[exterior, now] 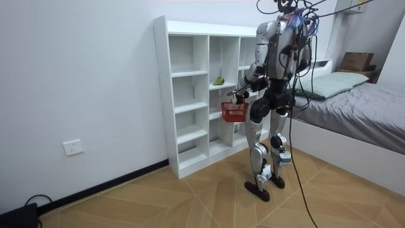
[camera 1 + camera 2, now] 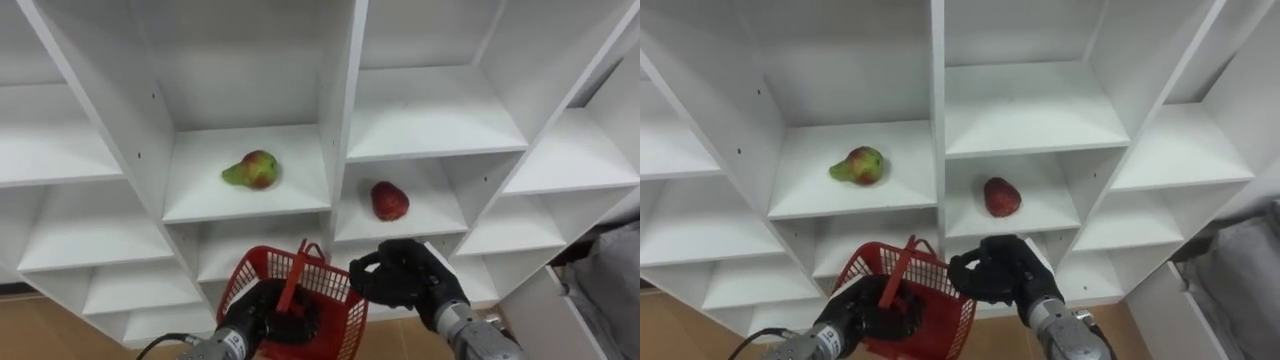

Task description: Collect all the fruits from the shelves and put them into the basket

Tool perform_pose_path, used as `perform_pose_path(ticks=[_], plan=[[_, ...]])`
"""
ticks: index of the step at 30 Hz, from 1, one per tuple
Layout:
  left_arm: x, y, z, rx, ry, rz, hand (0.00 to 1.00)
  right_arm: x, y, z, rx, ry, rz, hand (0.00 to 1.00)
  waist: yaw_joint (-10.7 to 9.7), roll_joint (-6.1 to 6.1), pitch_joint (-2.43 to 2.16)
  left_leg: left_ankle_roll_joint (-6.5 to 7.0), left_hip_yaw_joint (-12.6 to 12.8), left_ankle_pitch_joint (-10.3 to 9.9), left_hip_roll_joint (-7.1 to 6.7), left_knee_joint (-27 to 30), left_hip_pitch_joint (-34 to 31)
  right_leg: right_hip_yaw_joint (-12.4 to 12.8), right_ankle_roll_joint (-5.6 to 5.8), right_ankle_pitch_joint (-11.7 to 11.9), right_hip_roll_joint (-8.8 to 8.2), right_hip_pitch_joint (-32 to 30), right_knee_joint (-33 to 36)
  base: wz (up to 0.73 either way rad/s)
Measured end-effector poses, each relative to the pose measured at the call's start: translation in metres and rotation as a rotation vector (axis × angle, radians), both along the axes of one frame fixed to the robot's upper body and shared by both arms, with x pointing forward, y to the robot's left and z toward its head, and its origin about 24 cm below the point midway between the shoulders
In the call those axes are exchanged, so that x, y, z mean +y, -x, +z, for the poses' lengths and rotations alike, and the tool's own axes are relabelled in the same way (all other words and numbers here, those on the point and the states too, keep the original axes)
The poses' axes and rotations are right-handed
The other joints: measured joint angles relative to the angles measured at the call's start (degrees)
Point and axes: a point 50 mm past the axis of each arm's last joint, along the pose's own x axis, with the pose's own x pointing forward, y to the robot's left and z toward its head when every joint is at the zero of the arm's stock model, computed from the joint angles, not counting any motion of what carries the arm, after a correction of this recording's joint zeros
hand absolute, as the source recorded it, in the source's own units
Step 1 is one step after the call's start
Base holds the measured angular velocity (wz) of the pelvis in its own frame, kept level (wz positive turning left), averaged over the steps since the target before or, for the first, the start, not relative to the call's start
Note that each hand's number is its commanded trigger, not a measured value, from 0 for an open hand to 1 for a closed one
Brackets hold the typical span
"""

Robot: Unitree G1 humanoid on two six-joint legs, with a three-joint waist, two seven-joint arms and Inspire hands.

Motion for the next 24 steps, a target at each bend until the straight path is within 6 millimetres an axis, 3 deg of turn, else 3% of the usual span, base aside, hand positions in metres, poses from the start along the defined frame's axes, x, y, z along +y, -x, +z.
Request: perform_pose_path(ticks=[5,17,24], plan=[[-0.001,0.0,0.0,-0.001,0.002,-0.002,1.0,0.001,0.001,-0.003,0.015,-0.002,0.01,1.0,0.51,0.31,0.05,-0.03,0.05,0.03,0.04,0.18,-0.65,0.01,-0.03,0.02,0.01,-1.03,0.37,0.0],[-0.001,0.001,-0.002,0.008,-0.008,0.008,1.0,0.014,0.002,-0.016,0.095,-0.08,0.004,1.0,1.28,-0.45,0.38,-0.03,-0.12,0.03,-0.01,0.31,-0.89,-0.11,-0.02,0.01,-0.08,-1.39,0.75,0.0],[-0.003,0.005,-0.004,0.024,-0.001,0.002,1.0,0.021,0.003,-0.017,0.112,-0.107,0.034,1.0,1.72,-0.05,0.54,-0.02,-0.44,0.02,0.0,0.23,-1.05,0.01,-0.03,0.02,0.04,-1.19,0.69,0.0]])
